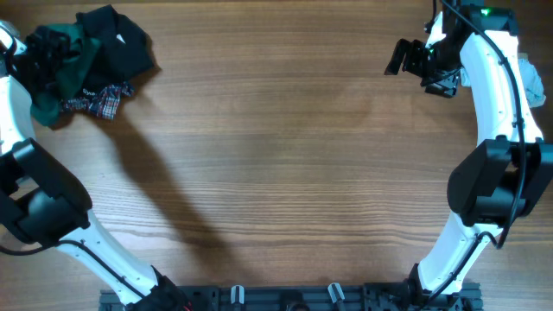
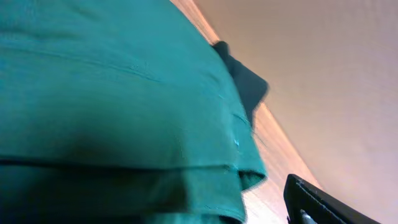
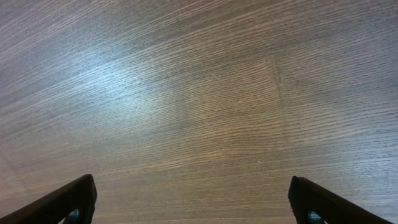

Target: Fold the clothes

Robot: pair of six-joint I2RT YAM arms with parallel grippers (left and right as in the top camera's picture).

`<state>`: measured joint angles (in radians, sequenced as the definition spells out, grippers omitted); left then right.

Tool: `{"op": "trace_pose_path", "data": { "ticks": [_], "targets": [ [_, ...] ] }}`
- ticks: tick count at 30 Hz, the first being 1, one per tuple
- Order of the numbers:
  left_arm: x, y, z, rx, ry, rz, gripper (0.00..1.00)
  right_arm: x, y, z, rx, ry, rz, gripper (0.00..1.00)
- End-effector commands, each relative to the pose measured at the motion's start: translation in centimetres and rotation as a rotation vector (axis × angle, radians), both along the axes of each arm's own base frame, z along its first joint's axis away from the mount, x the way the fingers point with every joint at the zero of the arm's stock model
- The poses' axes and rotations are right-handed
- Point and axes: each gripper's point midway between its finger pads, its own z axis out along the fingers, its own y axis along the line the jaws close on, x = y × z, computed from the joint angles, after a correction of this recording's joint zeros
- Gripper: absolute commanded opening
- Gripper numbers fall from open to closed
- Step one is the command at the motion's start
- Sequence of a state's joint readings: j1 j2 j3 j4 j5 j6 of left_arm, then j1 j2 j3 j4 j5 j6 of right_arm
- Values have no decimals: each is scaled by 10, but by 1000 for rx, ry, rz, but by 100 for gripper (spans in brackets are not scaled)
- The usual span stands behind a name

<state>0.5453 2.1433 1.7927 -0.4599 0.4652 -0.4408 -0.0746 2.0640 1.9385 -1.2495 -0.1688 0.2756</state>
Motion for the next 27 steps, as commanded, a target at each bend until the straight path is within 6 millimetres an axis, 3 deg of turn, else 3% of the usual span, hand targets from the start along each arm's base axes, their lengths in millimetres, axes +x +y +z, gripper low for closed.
{"op": "trace_pose_path", "data": {
  "ticks": [1,7,11,17,21,24,27],
  "targets": [
    [10,-38,10,-159,-68,-123,90,2,3,9,18,-22,-9,100],
    [13,-57,14,-310,-56,-94,91,2,6,10,35,-24,-4,100],
    [15,-81,18,-417,-41,-115,90,4,6,10,35,-31,-4,100],
    [27,-122,69,-528,-231,-362,93,4,6,10,35,-31,-3,100],
    [29,-121,71,-525,-240,-363,98,4,6,10,35,-31,-3,100],
    [30,-132,72,-534,-239,-392,100,4,6,10,35,-30,-3,100],
    [24,-152,91,-566,-299,-524,92,3,6,10,35,-29,-3,100]
  ]
}}
